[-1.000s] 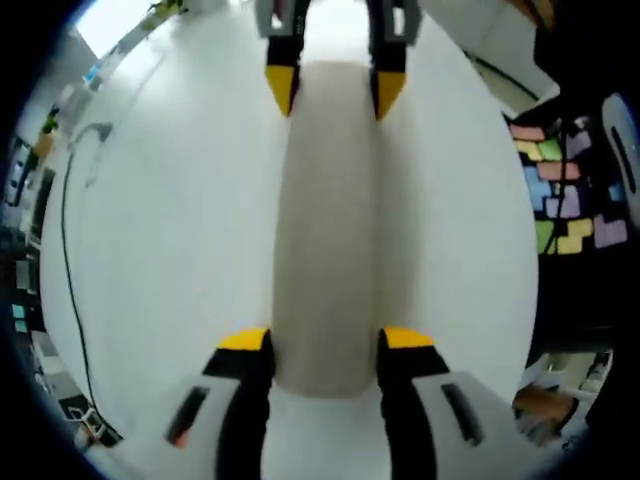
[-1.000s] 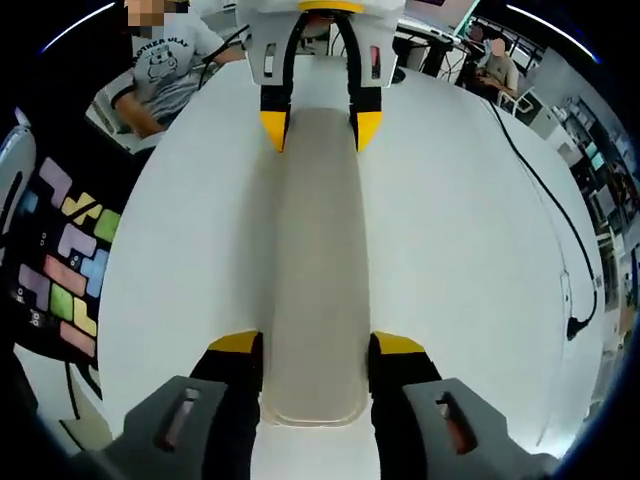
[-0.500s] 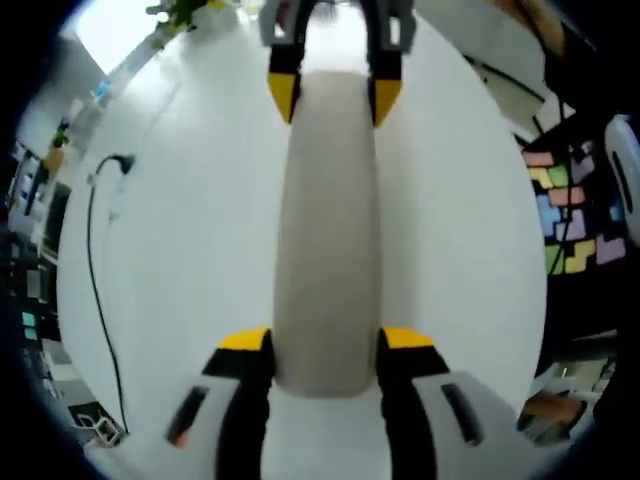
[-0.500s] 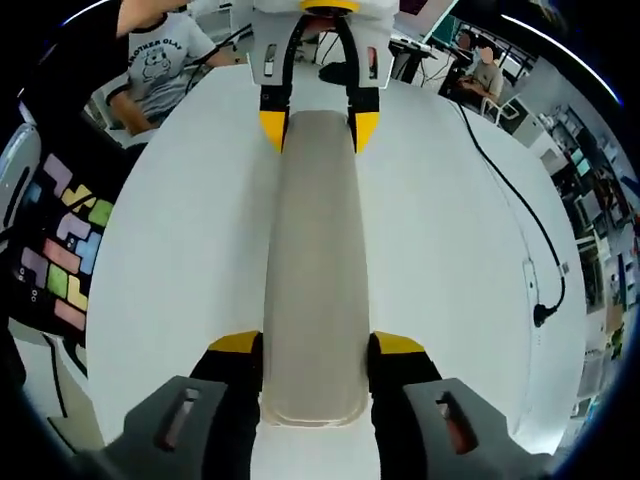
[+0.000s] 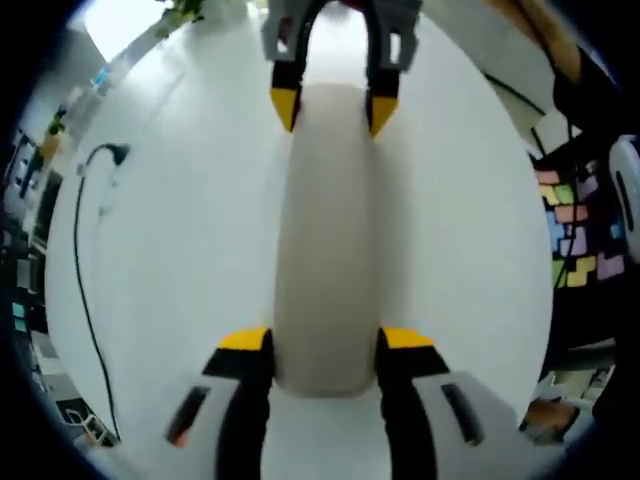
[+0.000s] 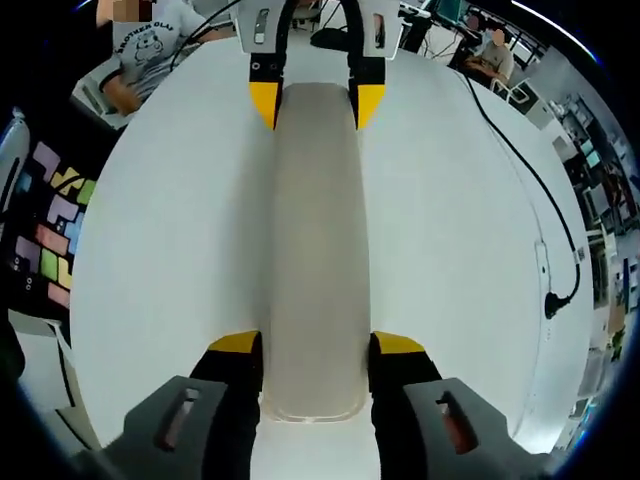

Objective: Arrange the utensils inside the cutlery case until each visible utensil rests in its matching compartment.

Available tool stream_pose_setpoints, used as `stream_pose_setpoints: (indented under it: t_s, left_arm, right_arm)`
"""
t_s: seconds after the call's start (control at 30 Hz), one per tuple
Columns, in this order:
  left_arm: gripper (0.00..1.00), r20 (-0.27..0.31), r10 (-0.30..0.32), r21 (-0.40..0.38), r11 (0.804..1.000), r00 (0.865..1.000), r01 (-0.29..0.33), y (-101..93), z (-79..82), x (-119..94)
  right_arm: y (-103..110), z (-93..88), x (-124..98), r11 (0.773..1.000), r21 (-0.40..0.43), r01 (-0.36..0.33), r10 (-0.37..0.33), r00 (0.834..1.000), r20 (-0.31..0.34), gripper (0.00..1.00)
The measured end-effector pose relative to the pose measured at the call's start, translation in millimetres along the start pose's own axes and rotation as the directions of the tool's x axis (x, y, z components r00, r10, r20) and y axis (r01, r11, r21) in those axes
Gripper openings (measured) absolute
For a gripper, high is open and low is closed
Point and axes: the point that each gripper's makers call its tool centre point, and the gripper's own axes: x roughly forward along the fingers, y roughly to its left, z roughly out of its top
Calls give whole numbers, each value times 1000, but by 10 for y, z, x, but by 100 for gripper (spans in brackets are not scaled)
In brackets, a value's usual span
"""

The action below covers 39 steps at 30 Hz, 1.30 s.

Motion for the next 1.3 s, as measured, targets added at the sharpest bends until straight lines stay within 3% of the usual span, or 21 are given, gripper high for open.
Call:
stream_pose_setpoints:
  t_s: [0.27,0.7,0.8,1.03,1.2,1.3]
  left_arm:
    - [43,-39,-3,12,1000,999,4,-220,-42,99]
    - [44,-74,-19,-1,1000,997,19,-73,-71,95]
    - [45,-67,-25,2,1000,997,25,-27,-85,91]
    - [45,-21,-23,-5,1000,1000,23,-22,-97,95]
    - [45,24,-28,-9,1000,999,28,-5,-102,94]
    - [50,41,-61,-72,995,997,64,-33,-68,87]
  right_arm:
    - [12,27,20,1000,13,-24,24,999,-38,43]
    - [24,-20,28,996,85,-33,38,997,-62,44]
    - [34,-2,35,997,59,-51,51,999,-8,44]
    - [29,-2,36,995,86,-54,45,993,108,45]
    - [11,18,41,991,119,-58,44,992,116,47]
    - [10,-62,26,991,127,-52,44,997,65,53]
